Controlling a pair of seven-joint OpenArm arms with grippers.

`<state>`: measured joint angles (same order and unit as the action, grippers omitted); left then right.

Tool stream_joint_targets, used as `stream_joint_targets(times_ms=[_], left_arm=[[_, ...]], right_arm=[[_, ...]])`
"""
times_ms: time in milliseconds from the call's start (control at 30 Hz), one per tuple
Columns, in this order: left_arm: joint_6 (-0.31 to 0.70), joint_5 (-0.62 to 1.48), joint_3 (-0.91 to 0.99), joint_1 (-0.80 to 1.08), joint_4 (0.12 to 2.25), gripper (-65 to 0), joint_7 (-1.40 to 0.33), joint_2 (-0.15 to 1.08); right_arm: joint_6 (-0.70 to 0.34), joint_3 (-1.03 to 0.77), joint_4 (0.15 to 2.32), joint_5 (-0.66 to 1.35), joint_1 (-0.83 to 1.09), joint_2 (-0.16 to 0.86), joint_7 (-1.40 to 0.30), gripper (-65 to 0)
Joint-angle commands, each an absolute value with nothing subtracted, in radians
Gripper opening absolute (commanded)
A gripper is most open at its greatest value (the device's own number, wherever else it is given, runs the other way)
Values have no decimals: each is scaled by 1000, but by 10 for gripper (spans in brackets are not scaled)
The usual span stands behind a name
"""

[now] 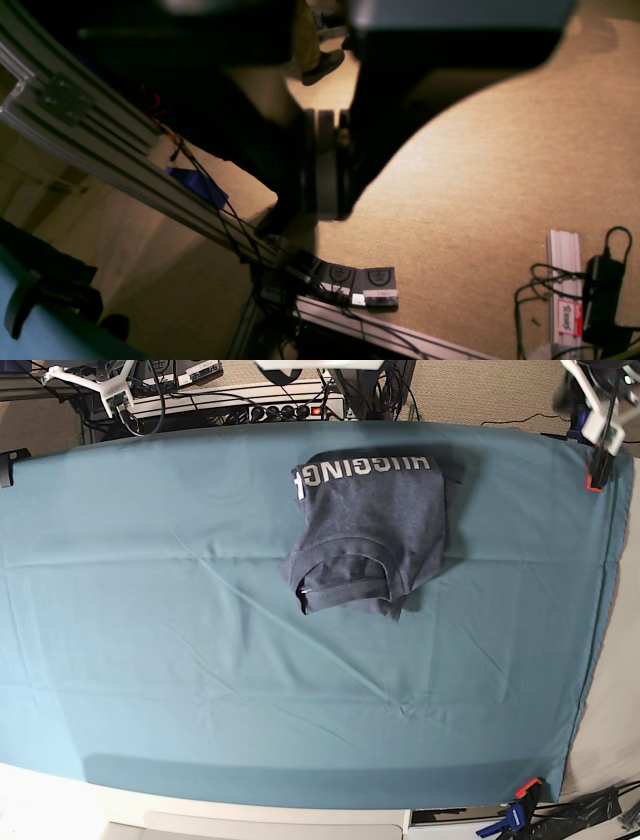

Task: Fold the T-shirt properly

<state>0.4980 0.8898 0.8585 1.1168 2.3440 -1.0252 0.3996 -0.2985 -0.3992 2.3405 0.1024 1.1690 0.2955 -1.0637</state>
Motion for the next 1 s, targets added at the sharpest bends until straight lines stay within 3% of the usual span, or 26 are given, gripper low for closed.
stream_joint_targets(times_ms=[0,100,200,533,767,867,967], left_arm=[[500,903,866,1154,2356,-650,-1018,394],[537,913,863,1187,2306,-650,-1010,365],[552,911,826,1179,2127,-650,-958,360],[612,817,540,940,1319,-650,-859,360],[611,685,357,744,1016,-650,-679,340],[529,529,265,667,967,-650,-599,324],[405,380,128,599,926,-650,-506,318]], right_arm=[[-291,-407,2356,90,1185,302,-1048,-650],[-291,-407,2340,90,1177,302,-994,-650],[-299,-406,2175,120,1140,305,-950,-650],[-438,-405,1350,333,825,310,-924,-650],[-438,-405,838,332,615,308,-761,-650],[-437,-405,677,322,521,308,-681,-650],[-414,-405,552,274,441,301,-443,-650]])
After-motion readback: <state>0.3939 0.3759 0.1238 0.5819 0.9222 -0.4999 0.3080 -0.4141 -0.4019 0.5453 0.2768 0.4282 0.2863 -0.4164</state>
